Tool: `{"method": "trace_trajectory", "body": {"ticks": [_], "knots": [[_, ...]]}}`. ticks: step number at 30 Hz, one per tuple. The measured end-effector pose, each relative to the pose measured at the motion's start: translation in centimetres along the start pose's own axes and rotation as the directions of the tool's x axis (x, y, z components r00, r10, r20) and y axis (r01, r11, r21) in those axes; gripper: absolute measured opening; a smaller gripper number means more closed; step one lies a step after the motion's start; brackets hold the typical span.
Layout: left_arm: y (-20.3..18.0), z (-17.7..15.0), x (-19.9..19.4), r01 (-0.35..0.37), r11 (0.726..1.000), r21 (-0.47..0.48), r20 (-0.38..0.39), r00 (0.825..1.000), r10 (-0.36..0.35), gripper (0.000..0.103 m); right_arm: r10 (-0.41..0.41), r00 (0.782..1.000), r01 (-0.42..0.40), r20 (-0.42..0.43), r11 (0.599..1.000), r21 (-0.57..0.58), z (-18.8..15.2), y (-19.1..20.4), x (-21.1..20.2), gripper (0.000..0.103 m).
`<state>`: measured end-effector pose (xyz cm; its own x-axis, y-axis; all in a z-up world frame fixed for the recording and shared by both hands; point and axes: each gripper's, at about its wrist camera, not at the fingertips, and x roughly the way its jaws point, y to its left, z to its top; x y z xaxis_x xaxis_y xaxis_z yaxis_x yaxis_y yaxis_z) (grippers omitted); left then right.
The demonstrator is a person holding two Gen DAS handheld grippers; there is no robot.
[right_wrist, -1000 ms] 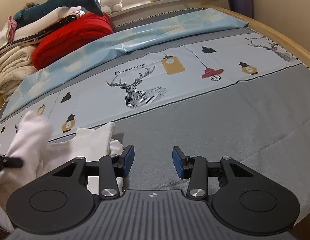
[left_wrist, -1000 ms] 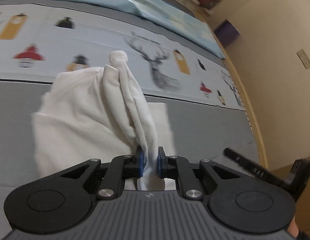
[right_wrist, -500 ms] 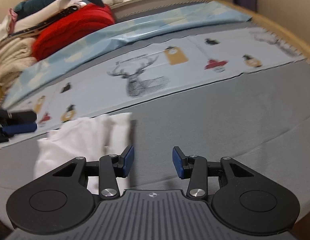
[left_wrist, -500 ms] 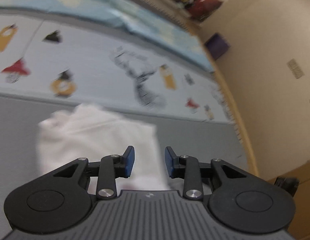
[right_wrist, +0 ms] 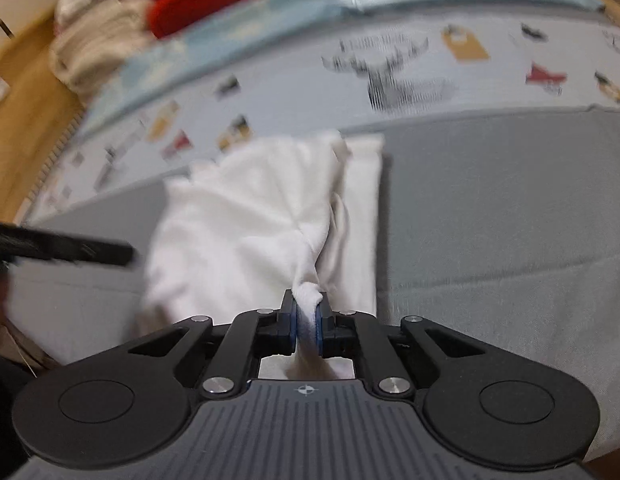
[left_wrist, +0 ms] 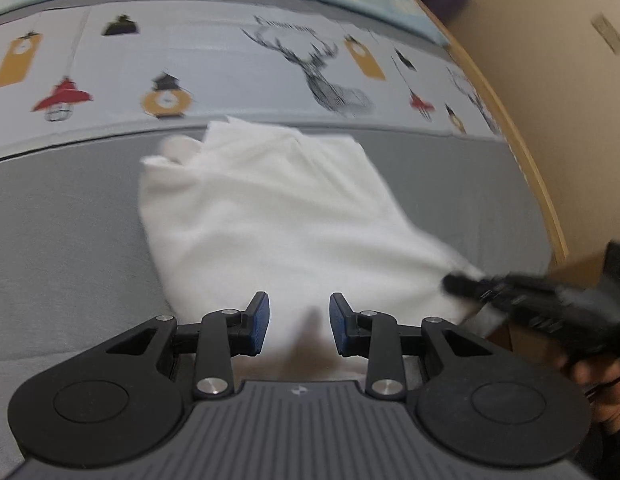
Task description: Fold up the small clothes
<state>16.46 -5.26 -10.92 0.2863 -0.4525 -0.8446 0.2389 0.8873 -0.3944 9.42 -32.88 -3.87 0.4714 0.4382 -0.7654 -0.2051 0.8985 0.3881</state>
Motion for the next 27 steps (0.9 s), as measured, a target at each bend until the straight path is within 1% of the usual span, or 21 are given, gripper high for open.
{"method": "trace_trajectory", "body": {"ticks": [2,3,4,5,7,8,9,10,11,12,13,14,15,16,17,18,19,21,23,27], "knots": [[-0.9,-0.4,1.0,0.002,0.999,0.045,-0.035,0.999,0.0,0.035,0.061,0.997,-0.063,0.041,0.997,0.039,-0.2,-0.8,-1.9,0.007],[-1.3,-0.7,1.6,0.0,0.998,0.068,-0.057,0.998,0.004,0.035,0.073,0.996,-0.075,0.045,0.996,0.046,-0.4,-1.1,-2.6,0.007],[-1.5,-1.0,2.3,-0.001,0.996,0.086,-0.078,0.997,0.008,0.035,0.065,0.997,-0.066,0.039,0.997,0.039,-0.6,-1.3,-2.9,0.007],[-1.7,-1.4,3.3,-0.011,0.994,0.105,-0.109,0.994,0.022,0.035,0.048,0.999,-0.048,0.012,0.998,0.027,-0.9,-1.5,-2.9,0.007],[-1.6,-2.2,5.4,-0.061,0.987,0.15,-0.167,0.982,0.086,0.035,-0.007,0.996,0.008,-0.09,1.0,0.015,-1.6,-2.1,-1.8,0.007],[-1.6,-2.5,6.1,-0.079,0.982,0.17,-0.183,0.977,0.111,0.035,-0.074,0.986,0.072,-0.146,0.997,-0.016,-2.0,-2.2,-0.8,0.007],[-1.8,-2.7,6.4,-0.086,0.977,0.194,-0.184,0.975,0.122,0.035,-0.135,0.973,0.129,-0.188,0.991,-0.045,-2.3,-2.2,0.1,0.009],[-1.8,-2.8,6.5,-0.081,0.975,0.207,-0.181,0.976,0.12,0.035,-0.162,0.963,0.153,-0.217,0.987,-0.056,-2.5,-2.3,0.7,0.009],[-1.6,-2.8,6.4,-0.078,0.976,0.204,-0.182,0.976,0.116,0.036,-0.16,0.96,0.15,-0.231,0.987,-0.059,-2.4,-2.3,1.0,0.01],[-1.3,-2.6,6.2,-0.069,0.98,0.187,-0.182,0.978,0.103,0.036,-0.153,0.964,0.144,-0.218,0.988,-0.054,-2.2,-2.2,0.9,0.01],[-0.8,-2.4,5.8,-0.052,0.986,0.161,-0.174,0.982,0.08,0.036,-0.15,0.972,0.145,-0.183,0.989,-0.041,-1.8,-2.2,0.6,0.011],[-0.4,-2.2,5.4,-0.037,0.99,0.137,-0.162,0.985,0.059,0.036,-0.149,0.981,0.149,-0.125,0.989,-0.014,-1.2,-2.3,-0.1,0.015],[0.2,-1.8,4.9,-0.036,0.993,0.11,-0.145,0.988,0.052,0.036,-0.152,0.986,0.154,-0.061,0.988,0.018,-0.7,-2.4,-0.7,0.024],[0.7,-1.4,4.4,-0.048,0.995,0.09,-0.12,0.991,0.059,0.036,-0.161,0.987,0.16,0.015,0.986,0.056,-0.1,-2.7,-1.5,0.03],[1.1,-1.1,3.9,-0.058,0.995,0.076,-0.095,0.993,0.066,0.036,-0.174,0.98,0.164,0.094,0.981,0.1,0.6,-3.0,-2.2,0.04],[1.6,-0.8,3.5,-0.063,0.996,0.058,-0.073,0.995,0.067,0.036,-0.179,0.973,0.16,0.146,0.978,0.134,1.0,-3.2,-2.5,0.045],[2.4,-0.6,3.1,-0.066,0.997,0.03,-0.057,0.996,0.067,0.036,-0.182,0.968,0.153,0.176,0.974,0.166,1.3,-3.5,-2.4,0.045],[3.4,-0.2,2.5,-0.085,0.996,-0.006,-0.043,0.995,0.085,0.036,-0.183,0.969,0.147,0.166,0.967,0.208,2.1,-4.0,-1.3,0.045],[4.1,-0.2,2.0,-0.106,0.994,-0.022,-0.028,0.994,0.105,0.036,-0.183,0.971,0.146,0.157,0.964,0.222,3.0,-3.6,0.2,0.045],[5.6,-0.1,0.6,-0.131,0.988,-0.086,-0.007,0.991,0.131,0.036,-0.193,0.973,0.158,0.129,0.958,0.24,4.7,-2.7,3.3,0.045]]}}
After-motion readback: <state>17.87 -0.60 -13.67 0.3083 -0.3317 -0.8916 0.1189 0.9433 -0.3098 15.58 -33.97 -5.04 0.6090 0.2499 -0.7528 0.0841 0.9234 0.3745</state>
